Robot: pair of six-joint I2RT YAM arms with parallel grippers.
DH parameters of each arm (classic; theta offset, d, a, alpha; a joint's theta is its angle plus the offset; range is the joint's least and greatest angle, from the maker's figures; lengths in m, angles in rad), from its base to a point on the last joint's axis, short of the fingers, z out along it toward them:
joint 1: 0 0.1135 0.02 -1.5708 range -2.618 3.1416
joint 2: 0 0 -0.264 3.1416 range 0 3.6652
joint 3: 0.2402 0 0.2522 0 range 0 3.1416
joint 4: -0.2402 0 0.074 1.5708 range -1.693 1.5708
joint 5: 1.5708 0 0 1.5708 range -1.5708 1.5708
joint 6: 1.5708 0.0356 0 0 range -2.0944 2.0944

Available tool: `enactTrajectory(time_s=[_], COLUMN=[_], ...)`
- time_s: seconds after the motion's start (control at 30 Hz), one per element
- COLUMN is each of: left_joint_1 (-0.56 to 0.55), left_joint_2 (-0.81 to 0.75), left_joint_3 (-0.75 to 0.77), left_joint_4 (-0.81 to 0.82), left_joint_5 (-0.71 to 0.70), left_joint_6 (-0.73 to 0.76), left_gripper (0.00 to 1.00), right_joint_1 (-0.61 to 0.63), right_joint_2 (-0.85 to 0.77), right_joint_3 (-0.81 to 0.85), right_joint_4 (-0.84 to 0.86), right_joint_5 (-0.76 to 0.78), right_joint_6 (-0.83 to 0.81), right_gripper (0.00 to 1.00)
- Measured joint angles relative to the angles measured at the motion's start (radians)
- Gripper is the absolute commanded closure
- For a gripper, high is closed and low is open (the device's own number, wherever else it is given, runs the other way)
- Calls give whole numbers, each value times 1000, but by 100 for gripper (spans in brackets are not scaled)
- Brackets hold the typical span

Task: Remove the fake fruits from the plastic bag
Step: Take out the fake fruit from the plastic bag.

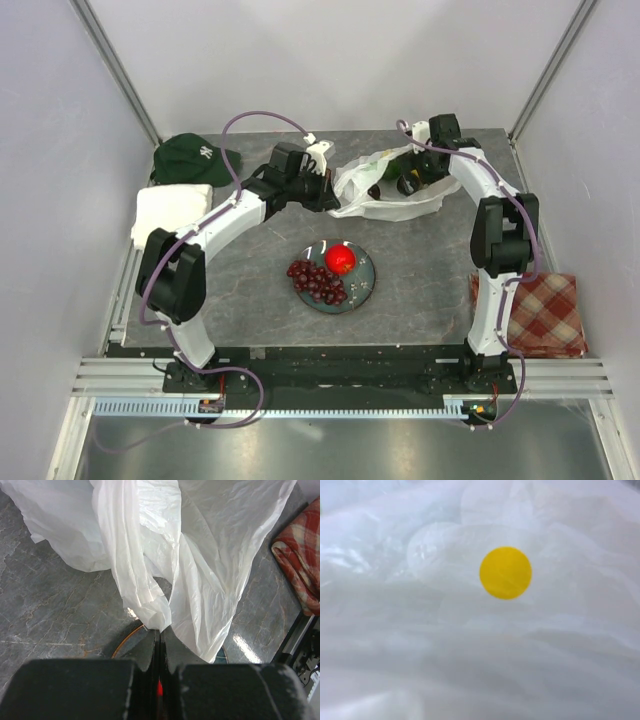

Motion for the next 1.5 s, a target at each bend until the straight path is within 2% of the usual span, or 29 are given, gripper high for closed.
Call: enactTrajectory(time_s=[0.27,0.4,0.73,0.97,1.13,1.4,1.43,1.5], left_joint_1=[0,0,0,0,0,0,0,0], left_joint_2=[11,25,32,32,32,32,32,32], left_joint_3=[9,12,12,12,13,13,13,13], left_joint_4=[1,1,0,0,0,0,0,0], left_joint_5=[1,1,1,2,1,1,1,1], left_joint_6=[0,0,1,1,5,10,10,11], left_gripper=[98,98,98,98,98,98,98,98], right_joint_1=[3,5,14,22,29,34,34,34], right_joint_2=[35,111,149,106,171,280,291,309], right_joint_3=[56,122,161,179,267,282,284,293], right_joint_4=[10,18,24,127,156,174,175,175], right_joint_5=[-62,-65,-51,19,102,196,204,212], right_joint_6=[14,20,37,77,89,80,78,74], right_gripper=[2,9,4,2,2,2,3,14])
